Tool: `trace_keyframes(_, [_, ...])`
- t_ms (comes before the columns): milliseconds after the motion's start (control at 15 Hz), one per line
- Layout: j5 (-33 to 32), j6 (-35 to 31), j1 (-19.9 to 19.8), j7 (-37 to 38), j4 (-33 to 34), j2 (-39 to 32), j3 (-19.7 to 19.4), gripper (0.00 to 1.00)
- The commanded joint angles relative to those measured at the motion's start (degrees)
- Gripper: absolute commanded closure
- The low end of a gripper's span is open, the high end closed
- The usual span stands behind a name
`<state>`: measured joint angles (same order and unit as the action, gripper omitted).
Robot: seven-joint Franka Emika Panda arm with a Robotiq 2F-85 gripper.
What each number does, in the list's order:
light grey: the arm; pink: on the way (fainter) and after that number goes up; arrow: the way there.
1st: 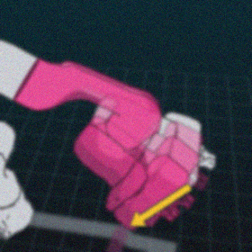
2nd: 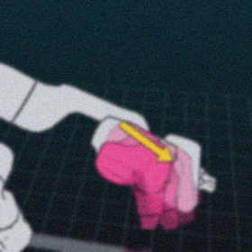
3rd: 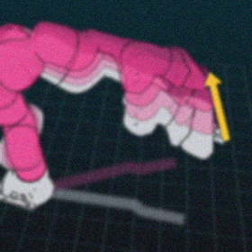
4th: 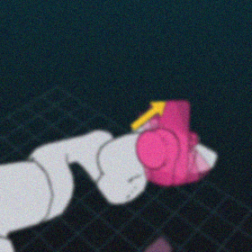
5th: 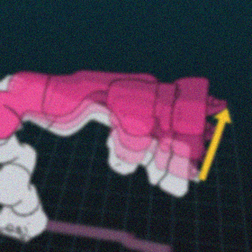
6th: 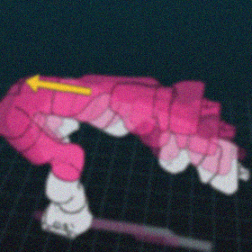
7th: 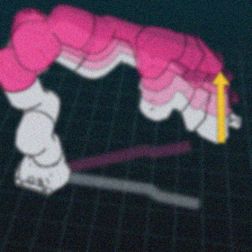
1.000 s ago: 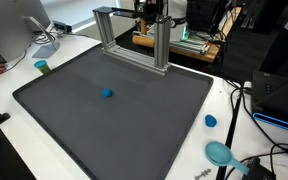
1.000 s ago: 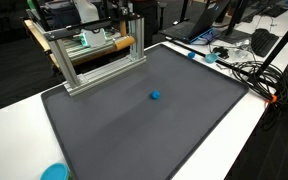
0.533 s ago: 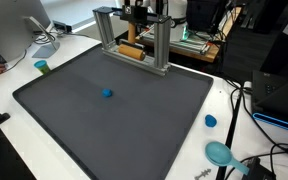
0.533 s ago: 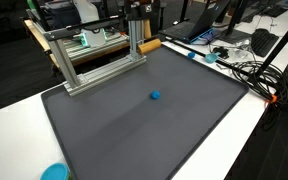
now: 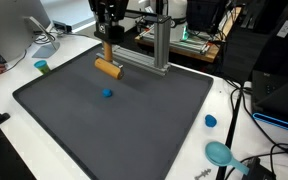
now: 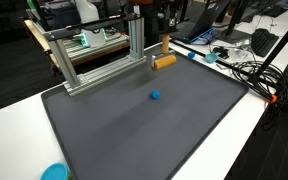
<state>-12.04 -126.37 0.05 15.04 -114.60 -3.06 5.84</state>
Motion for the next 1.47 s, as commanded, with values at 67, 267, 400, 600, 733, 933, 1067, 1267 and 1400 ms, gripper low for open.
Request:
trace_keyframes(67, [1.4,2.6,1.5,-1.5,4.0,-2.9,-1.7,0.53])
trace_keyframes(267, [1.6,3.4,1.6,-1.7,5.5,-3.7,-1.7,0.53])
trace_keyframes(400, [1.6,3.6,1.7,-1.7,5.5,-3.7,-1.7,0.53])
trace_keyframes(600, [1.6,3.6,1.7,-1.7,5.5,-3.7,-1.7,0.53])
trace_keyframes(733, [0.6,3.6,2.3,0.7,5.7,-4.0,-1.6,0.78])
trace_keyframes(933, [2.2,6.4,3.7,6.5,9.3,-6.1,-1.6,0.78])
trace_keyframes(1067, [5.1,9.4,2.8,8.8,13.8,-7.4,-2.8,0.78])
trace_keyframes(1267, [5.9,11.3,1.5,11.4,17.4,-9.0,-5.4,0.78])
trace_keyframes(1400, [7.6,10.6,-0.2,6.7,18.1,-9.8,-6.9,0.78])
